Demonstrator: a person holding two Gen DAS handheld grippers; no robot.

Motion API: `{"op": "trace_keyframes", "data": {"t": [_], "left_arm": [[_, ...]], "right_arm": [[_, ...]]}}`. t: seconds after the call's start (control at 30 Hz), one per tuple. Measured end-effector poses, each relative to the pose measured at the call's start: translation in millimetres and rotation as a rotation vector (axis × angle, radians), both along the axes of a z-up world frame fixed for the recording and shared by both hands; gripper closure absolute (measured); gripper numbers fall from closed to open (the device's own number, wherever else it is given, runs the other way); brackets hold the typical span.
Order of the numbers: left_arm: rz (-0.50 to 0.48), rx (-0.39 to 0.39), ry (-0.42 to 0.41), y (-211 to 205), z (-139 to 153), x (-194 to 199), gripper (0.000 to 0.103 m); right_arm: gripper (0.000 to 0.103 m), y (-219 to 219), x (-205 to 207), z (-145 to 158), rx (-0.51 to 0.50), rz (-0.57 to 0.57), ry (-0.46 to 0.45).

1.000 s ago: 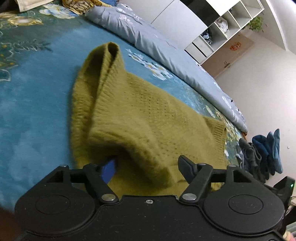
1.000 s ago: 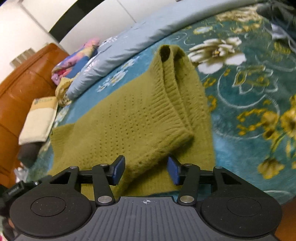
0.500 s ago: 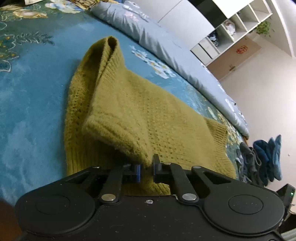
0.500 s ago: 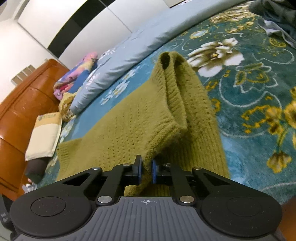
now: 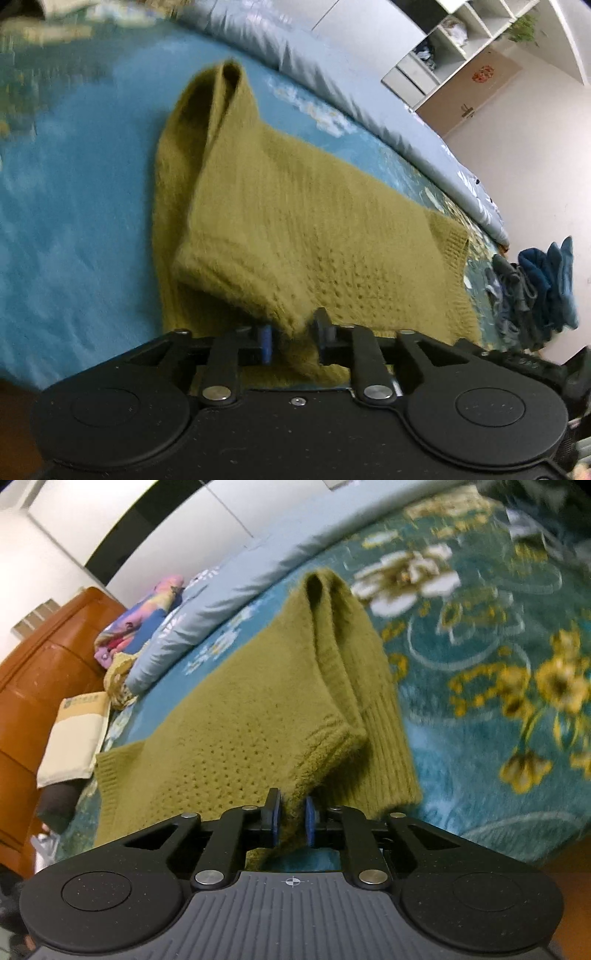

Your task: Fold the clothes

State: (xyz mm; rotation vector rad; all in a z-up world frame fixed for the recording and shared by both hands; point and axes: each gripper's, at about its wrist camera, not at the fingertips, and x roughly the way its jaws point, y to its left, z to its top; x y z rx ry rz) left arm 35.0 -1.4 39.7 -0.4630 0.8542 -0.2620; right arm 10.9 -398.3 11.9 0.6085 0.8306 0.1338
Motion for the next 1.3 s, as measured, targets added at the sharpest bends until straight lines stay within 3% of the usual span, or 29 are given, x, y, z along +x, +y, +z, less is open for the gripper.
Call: {"op": "trace_keyframes", "data": {"t": [0.1,0.17,0.23,0.33,0.43,0.6,0.7,0.77,0.83,0.87,0.93,1.0,1.07,1.13,1.17,1.23,1.3], "left_arm": [[0.039,0.130,-0.050,5.4,11.3,-2.7,0.065],[0.090,0.164,-0.060,14.6,15.5,-3.5,0.062],[0.141,0.178,-0.066,23.9,19.3,-3.5,0.056],[0.152,0.150,-0.074,28.3,24.8,-3.0,0.042],[0.130,0.097,-0.127,24.5,33.2,-9.0,0.023],[-0.010,0.092,-0.228,-5.5,43.0,-9.8,0.015],[-0.077,0.074,-0.211,-22.2,37.6,-10.3,0.015],[-0.106,0.076,-0.193,-31.2,31.7,-9.5,0.015],[-0.135,0.080,-0.180,-39.6,25.0,-6.6,0.017],[-0.149,0.082,-0.174,-44.2,21.7,-4.3,0.017],[-0.169,0.075,-0.162,-53.8,16.8,-0.4,0.018],[-0.183,0.043,-0.136,-62.1,11.4,8.0,0.023],[-0.196,0.038,-0.127,-71.6,7.7,14.3,0.036],[-0.201,0.074,-0.121,-82.0,5.1,20.2,0.059],[-0.201,0.086,-0.123,-86.3,4.0,22.8,0.065],[-0.206,0.070,-0.124,-90.2,2.0,26.4,0.094],[-0.209,0.073,-0.115,-94.7,-1.1,29.2,0.096]], "right_arm": [[0.081,-3.7,-2.7,11.4,-0.076,-0.001,-0.026],[0.075,-8.9,-4.0,15.0,-0.105,-0.021,-0.034],[0.054,-17.6,-6.1,17.1,-0.117,-0.048,-0.045],[0.032,-26.0,-7.0,17.8,-0.138,-0.103,-0.046],[0.026,-36.0,-2.6,11.0,-0.115,-0.109,-0.025],[0.026,-31.3,14.3,-2.9,-0.108,-0.082,0.020],[0.024,-27.0,20.1,-6.4,-0.095,-0.080,0.018],[0.028,-25.0,22.6,-7.1,-0.077,-0.078,0.011],[0.058,-23.4,25.0,-7.6,-0.061,-0.079,0.015],[0.062,-22.3,26.1,-7.5,-0.070,-0.089,0.022],[0.080,-21.5,28.2,-7.7,-0.071,-0.098,0.031],[0.083,-20.9,27.5,-4.6,-0.057,-0.104,0.027],[0.083,-19.0,27.3,-0.7,-0.057,-0.104,0.023],[0.083,-17.0,28.5,3.9,-0.069,-0.105,0.023],[0.083,-16.1,28.3,5.9,-0.070,-0.106,0.022],[0.083,-13.5,26.9,10.3,-0.071,-0.106,0.014],[0.083,-9.6,26.2,16.8,-0.079,-0.104,0.002]]}}
